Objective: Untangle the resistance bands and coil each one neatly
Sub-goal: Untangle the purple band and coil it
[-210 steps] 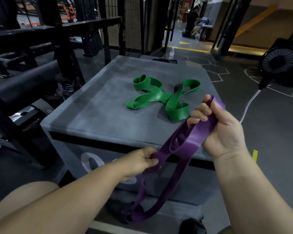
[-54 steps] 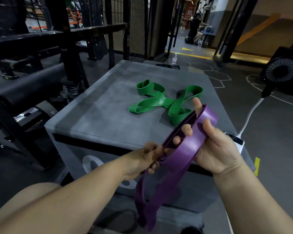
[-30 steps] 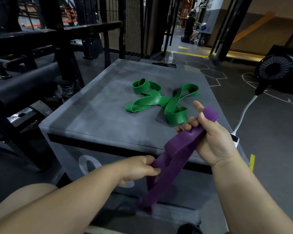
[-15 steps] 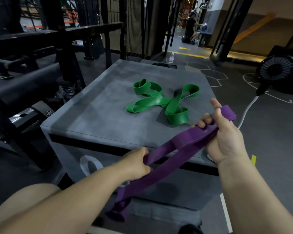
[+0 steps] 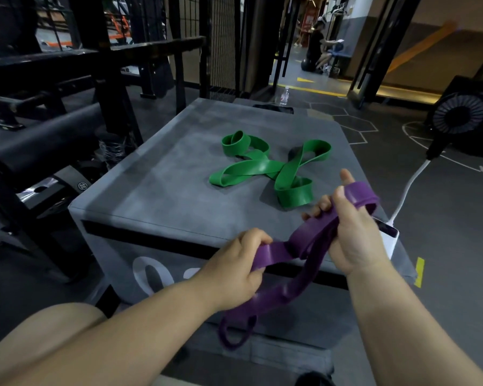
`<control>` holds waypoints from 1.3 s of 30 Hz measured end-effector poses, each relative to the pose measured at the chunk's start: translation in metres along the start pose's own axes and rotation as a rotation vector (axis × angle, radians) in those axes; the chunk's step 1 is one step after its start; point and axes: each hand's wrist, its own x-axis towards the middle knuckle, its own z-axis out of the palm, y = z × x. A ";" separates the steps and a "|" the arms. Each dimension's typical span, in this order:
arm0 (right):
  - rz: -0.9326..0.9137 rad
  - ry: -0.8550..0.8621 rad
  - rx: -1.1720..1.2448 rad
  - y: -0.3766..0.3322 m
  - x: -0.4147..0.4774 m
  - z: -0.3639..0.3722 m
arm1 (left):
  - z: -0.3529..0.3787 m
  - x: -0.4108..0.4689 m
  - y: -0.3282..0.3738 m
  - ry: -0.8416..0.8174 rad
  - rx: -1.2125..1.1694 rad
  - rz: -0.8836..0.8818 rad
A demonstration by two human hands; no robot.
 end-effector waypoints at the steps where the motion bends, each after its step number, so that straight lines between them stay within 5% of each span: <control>1: 0.006 -0.018 -0.027 0.005 -0.002 0.003 | -0.001 -0.001 0.002 0.026 0.006 0.043; 6: 0.063 -0.163 -0.121 0.032 -0.017 0.013 | -0.003 0.001 0.007 0.130 0.015 0.100; 14: 0.181 -0.258 -0.346 0.049 -0.030 0.019 | -0.001 0.008 0.007 0.108 -0.185 -0.226; 19: 0.178 -0.254 -0.586 0.051 -0.023 0.010 | -0.007 0.008 0.002 -0.230 -0.913 -0.315; 24: 0.137 -0.261 -0.777 0.046 -0.019 0.009 | 0.000 0.013 -0.003 -0.036 -0.697 -0.321; 29: 0.121 -0.154 -0.598 0.038 -0.018 0.013 | 0.005 0.013 0.001 -0.002 -0.322 -0.359; 34: 0.098 -0.074 -0.396 0.027 -0.012 0.011 | 0.023 0.004 -0.013 -0.447 -0.514 -0.416; 39: 0.224 -0.021 -0.389 0.013 -0.008 0.002 | 0.020 0.011 -0.019 -0.218 -0.653 -0.406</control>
